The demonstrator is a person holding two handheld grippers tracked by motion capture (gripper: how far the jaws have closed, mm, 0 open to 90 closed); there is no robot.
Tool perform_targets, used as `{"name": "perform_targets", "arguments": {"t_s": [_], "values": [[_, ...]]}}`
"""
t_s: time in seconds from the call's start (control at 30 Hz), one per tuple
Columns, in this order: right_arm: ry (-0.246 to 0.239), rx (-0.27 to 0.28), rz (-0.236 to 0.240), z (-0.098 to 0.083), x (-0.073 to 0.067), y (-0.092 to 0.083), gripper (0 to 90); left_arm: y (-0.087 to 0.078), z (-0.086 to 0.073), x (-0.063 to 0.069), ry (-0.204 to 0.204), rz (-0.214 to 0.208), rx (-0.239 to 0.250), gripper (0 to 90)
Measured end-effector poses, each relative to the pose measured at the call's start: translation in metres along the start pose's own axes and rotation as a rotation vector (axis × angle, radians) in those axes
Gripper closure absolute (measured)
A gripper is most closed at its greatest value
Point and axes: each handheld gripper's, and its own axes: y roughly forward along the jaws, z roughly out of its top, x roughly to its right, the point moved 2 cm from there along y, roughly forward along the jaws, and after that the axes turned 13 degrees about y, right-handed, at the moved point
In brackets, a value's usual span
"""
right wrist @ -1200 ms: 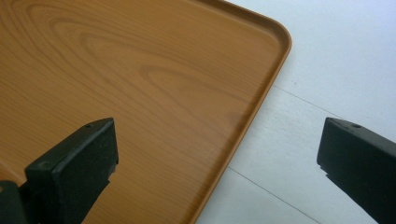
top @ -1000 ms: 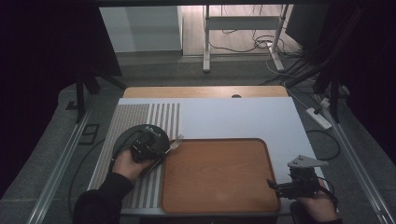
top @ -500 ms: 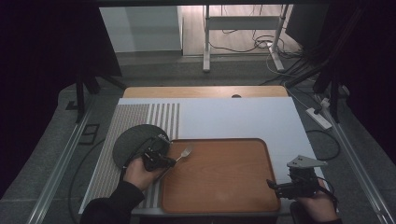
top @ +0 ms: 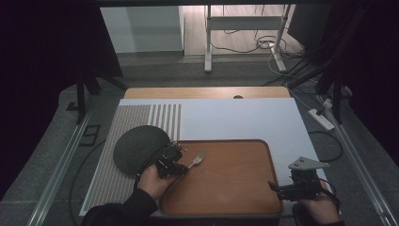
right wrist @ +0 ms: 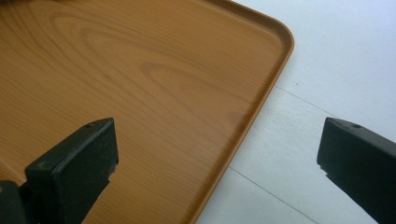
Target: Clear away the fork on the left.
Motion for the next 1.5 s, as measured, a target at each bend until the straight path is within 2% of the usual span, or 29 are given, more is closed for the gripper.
{"name": "perform_targets", "arguments": {"t_s": [0.13,0.27,0.4,0.5,0.53,0.57,0.63,0.77,0.87,1.17,1.3,1.5], "values": [[-0.001,0.001,0.002,0.000,0.000,0.000,0.0,0.006,-0.002,0.003,0.007,0.001,-0.023,84.4],[-0.002,0.000,0.003,0.000,0.000,0.000,0.0,0.007,-0.002,0.004,0.026,0.001,-0.015,83.1],[-0.007,-0.001,0.003,0.000,0.000,0.001,0.0,0.004,0.003,0.003,0.036,0.029,0.028,79.0],[-0.007,-0.004,0.003,0.000,-0.001,0.001,0.0,0.001,0.011,0.004,0.065,0.052,0.056,83.9],[-0.009,-0.008,-0.001,0.000,-0.001,0.001,0.0,0.003,0.016,0.007,0.092,0.037,0.055,87.8],[-0.009,-0.008,-0.001,0.000,-0.001,0.001,0.0,0.003,0.016,0.007,0.092,0.037,0.055,88.4],[-0.011,-0.009,-0.001,0.000,-0.001,0.001,0.0,0.010,0.021,0.011,0.121,0.029,0.041,88.5],[-0.012,-0.008,0.001,0.000,-0.001,0.001,0.0,0.021,0.025,0.011,0.131,0.015,0.017,88.5],[-0.014,-0.008,0.002,0.000,-0.001,0.001,0.0,0.022,0.024,0.007,0.108,0.011,0.026,88.6],[-0.019,-0.007,0.002,0.000,-0.002,0.001,0.0,0.013,0.012,-0.015,0.017,0.074,0.020,88.5],[-0.021,-0.007,0.002,0.000,-0.002,0.001,0.0,0.009,0.006,-0.021,-0.007,0.088,0.015,88.5],[-0.022,-0.007,0.003,0.000,-0.002,0.001,0.0,0.004,-0.003,-0.028,-0.035,0.086,0.012,88.4]]}}
